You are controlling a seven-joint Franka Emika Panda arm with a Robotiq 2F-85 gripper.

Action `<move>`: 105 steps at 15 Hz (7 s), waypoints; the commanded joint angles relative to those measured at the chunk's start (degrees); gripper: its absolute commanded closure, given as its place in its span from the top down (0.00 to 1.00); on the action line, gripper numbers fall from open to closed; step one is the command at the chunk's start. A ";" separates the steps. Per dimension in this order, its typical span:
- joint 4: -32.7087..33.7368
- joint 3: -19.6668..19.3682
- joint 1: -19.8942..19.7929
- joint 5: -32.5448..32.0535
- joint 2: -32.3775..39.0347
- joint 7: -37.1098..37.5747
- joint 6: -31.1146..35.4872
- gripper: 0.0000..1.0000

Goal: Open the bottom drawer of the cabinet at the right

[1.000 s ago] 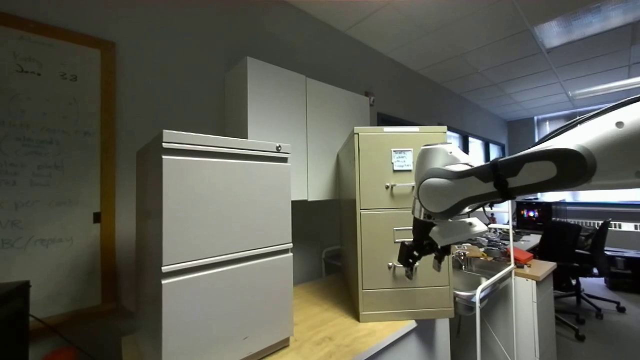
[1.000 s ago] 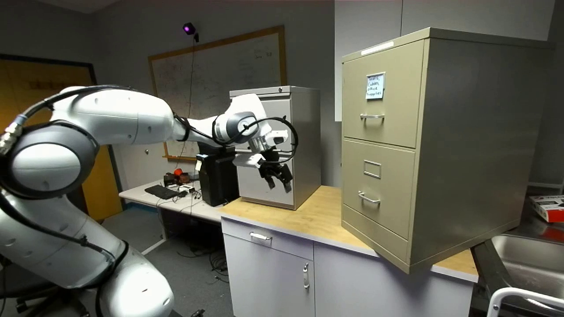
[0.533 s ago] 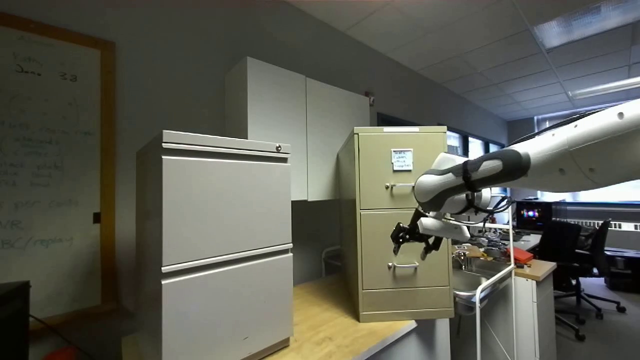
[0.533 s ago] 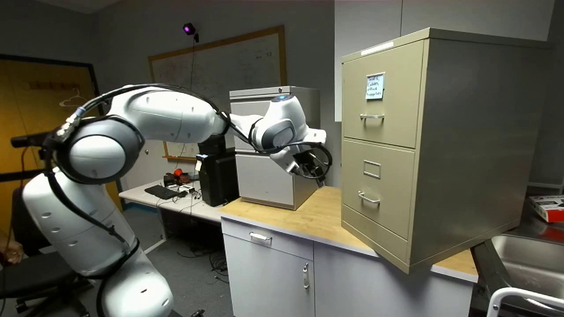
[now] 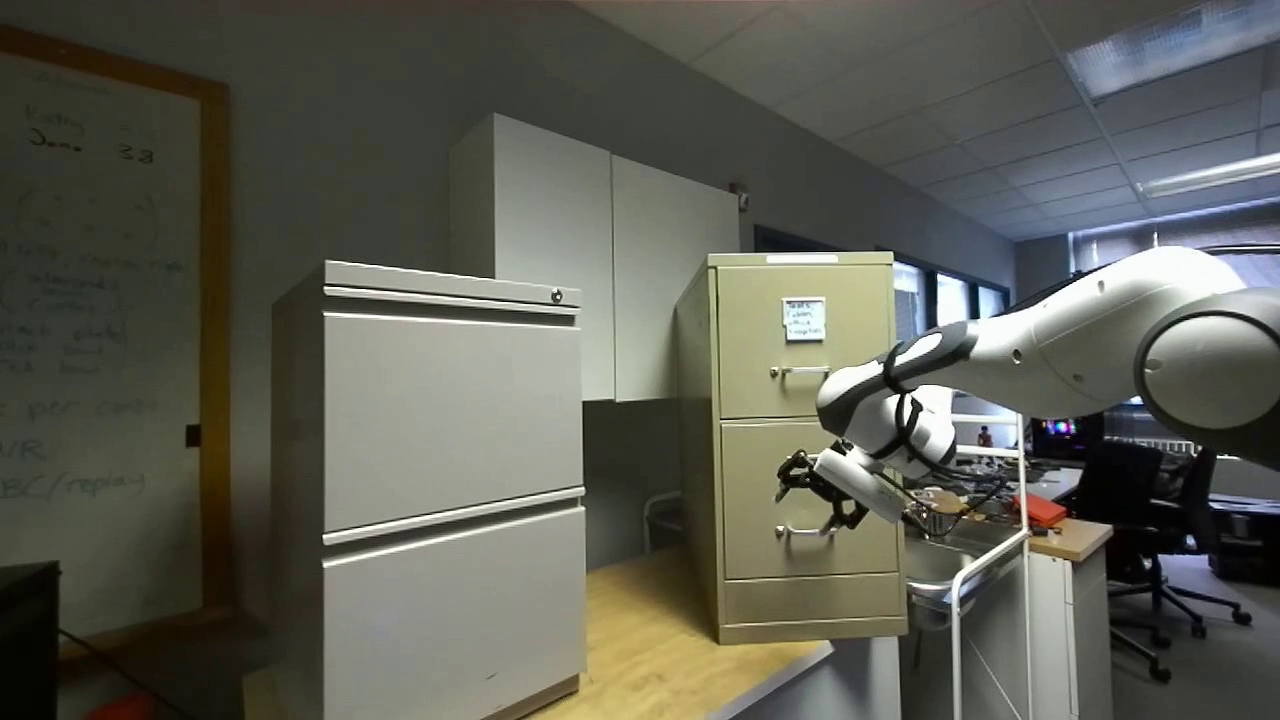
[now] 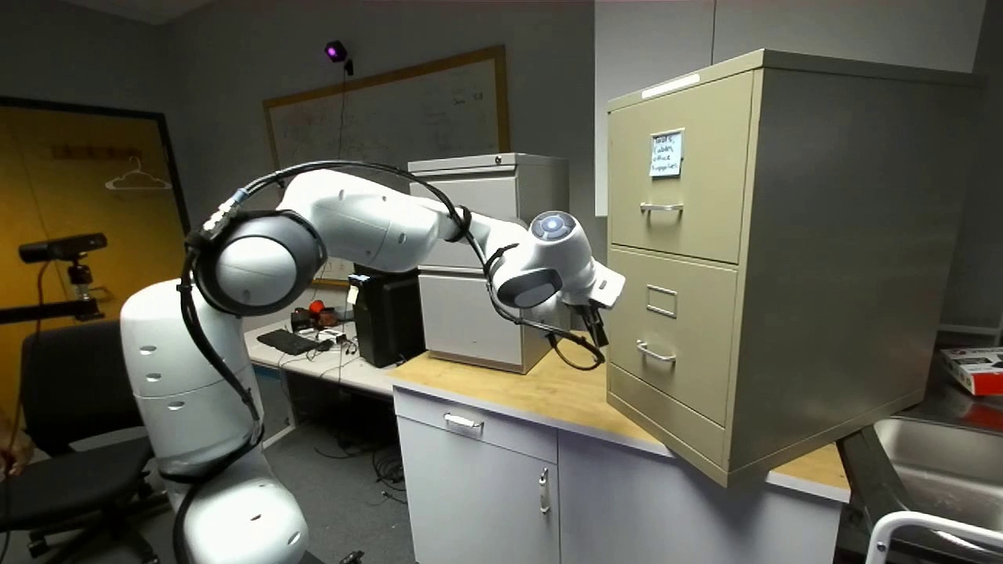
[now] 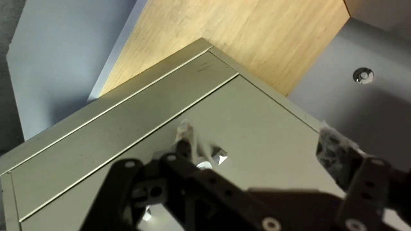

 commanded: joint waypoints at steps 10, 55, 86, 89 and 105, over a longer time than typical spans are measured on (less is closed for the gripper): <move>4.54 -1.84 -3.08 28.83 8.31 -14.03 5.63 1.00; 5.48 3.97 -7.97 52.24 16.49 -31.36 13.96 0.58; -1.53 -3.25 -12.33 95.57 9.25 -66.42 5.00 1.00; -0.32 -3.44 -12.45 94.47 8.83 -65.74 4.65 1.00; 12.59 -4.34 -9.43 84.09 16.80 -57.85 -3.22 1.00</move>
